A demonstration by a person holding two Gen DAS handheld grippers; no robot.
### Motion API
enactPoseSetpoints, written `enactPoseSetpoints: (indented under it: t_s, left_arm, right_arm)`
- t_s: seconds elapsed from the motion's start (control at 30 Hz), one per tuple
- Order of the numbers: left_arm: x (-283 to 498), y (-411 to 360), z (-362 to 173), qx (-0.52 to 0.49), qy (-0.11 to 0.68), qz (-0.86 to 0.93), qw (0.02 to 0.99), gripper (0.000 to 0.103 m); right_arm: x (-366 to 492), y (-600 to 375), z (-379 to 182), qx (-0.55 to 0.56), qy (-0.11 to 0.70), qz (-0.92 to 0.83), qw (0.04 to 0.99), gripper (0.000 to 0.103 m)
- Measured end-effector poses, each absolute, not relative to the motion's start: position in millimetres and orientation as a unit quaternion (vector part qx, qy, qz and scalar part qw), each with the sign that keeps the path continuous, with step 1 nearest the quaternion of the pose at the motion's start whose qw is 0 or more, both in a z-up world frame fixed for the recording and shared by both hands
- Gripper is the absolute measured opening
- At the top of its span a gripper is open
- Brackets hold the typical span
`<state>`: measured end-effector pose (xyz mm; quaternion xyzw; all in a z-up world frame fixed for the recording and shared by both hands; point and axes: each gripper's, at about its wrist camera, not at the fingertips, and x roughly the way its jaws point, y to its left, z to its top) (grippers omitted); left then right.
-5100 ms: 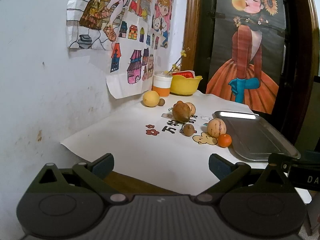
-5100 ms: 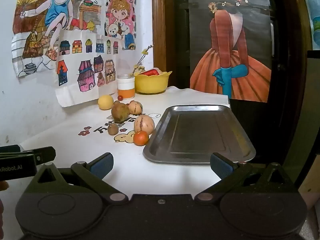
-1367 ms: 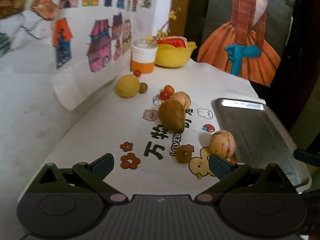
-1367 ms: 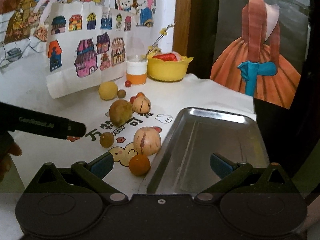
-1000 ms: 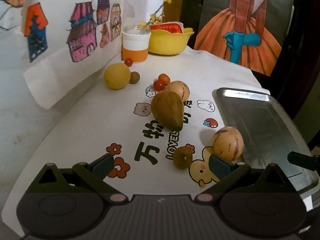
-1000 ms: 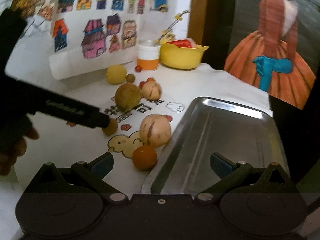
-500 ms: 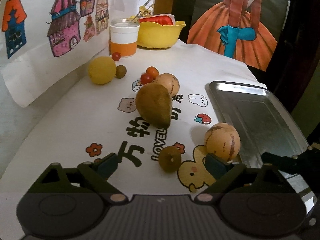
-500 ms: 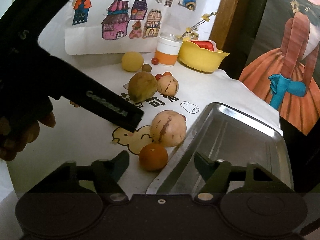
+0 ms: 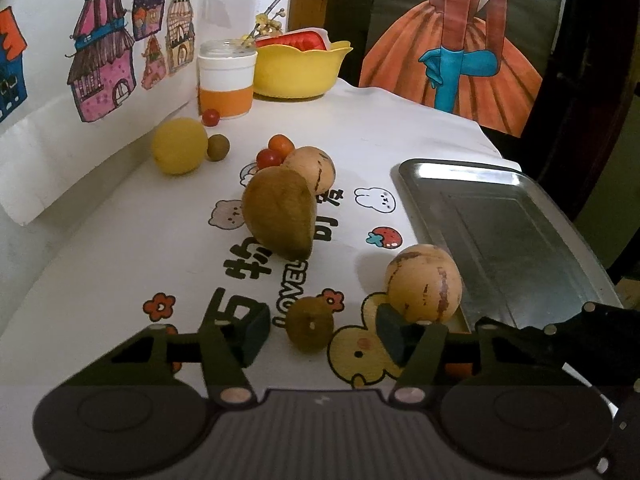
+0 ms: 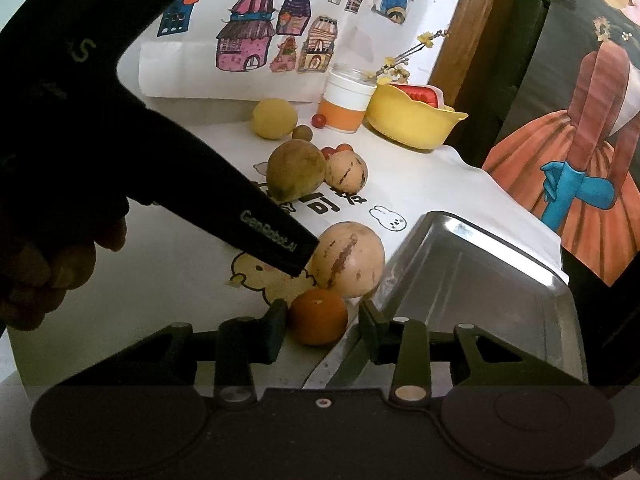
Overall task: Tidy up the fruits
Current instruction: 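Grasp the small brown fruit with left tool while right tool grasps the tangerine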
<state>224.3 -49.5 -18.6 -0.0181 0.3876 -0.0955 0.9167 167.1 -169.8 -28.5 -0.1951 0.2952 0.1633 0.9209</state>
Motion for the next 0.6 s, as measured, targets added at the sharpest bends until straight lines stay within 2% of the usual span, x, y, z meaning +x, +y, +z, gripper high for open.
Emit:
enactPoseSetpoints:
  t_s: [0.43,0.6]
  left_arm:
    - [224.1,-45.7,-20.0,-0.032,0.382,-0.099,0.918,0.032]
    - [221.0,-41.2,-19.8,-0.061,0.380,-0.094,0.918,0.031]
  right_arm:
    - [166.7,-165.8,-28.4,-0.201,0.291,0.162,0.921,0.034]
    - [167.0,-167.6,-27.0,-0.187,0.294,0.163,0.923,0.034]
